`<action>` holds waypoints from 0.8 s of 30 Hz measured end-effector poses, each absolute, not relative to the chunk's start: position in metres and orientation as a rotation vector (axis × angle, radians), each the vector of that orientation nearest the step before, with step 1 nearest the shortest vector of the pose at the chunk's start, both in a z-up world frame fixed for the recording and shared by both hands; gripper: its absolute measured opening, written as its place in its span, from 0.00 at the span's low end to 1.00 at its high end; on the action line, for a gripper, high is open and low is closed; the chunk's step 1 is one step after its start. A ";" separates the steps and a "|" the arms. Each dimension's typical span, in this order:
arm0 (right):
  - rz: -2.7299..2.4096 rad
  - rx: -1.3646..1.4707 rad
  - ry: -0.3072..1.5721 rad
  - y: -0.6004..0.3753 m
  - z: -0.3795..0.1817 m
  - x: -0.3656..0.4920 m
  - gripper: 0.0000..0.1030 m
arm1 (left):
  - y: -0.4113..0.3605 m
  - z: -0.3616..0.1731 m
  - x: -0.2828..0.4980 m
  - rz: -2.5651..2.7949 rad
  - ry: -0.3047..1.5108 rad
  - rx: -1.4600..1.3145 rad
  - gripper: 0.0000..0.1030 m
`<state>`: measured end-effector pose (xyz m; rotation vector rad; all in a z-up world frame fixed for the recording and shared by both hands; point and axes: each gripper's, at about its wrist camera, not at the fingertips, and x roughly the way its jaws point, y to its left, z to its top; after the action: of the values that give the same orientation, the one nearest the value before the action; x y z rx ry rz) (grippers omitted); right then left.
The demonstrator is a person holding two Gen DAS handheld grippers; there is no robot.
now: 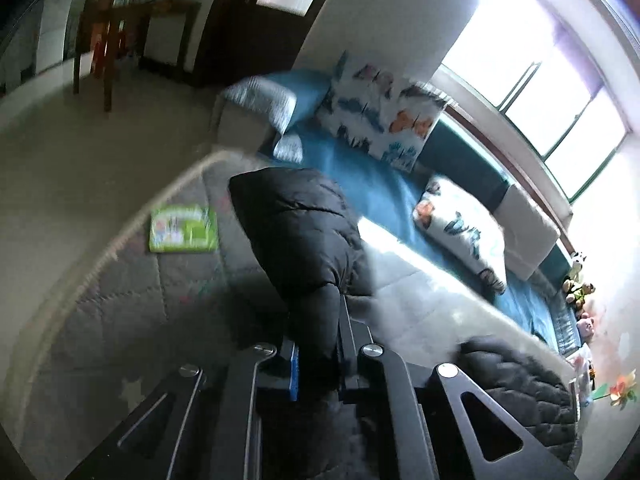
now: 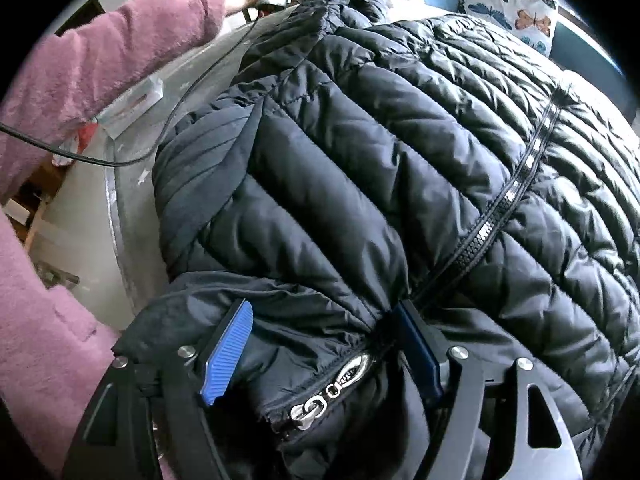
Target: Fold large clothes
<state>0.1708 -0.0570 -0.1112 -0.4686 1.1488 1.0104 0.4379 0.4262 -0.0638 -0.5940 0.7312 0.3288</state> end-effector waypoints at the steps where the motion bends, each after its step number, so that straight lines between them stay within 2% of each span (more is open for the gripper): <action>1: 1.003 -0.471 1.147 -0.057 -0.111 0.170 0.78 | 0.415 -0.044 0.432 0.327 0.703 -0.566 0.12; 9: 0.937 -0.386 1.124 -0.070 -0.091 0.170 0.78 | 0.291 0.100 0.370 0.268 0.492 -0.265 0.12; 13: 0.896 -0.351 1.043 -0.096 -0.068 0.167 0.78 | 0.214 0.138 0.328 0.215 0.424 -0.129 0.12; 18: 0.875 -0.224 0.998 -0.138 -0.047 0.176 0.78 | 0.112 0.148 0.279 0.098 0.396 -0.032 0.12; 24: 0.789 -0.101 0.979 -0.176 -0.043 0.186 0.78 | -0.001 0.102 0.244 -0.056 0.444 0.066 0.12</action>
<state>0.1863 -0.1764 -0.0428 -0.1014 0.9786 0.7894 0.2444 -0.0013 0.1020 0.0664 0.4441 -0.0556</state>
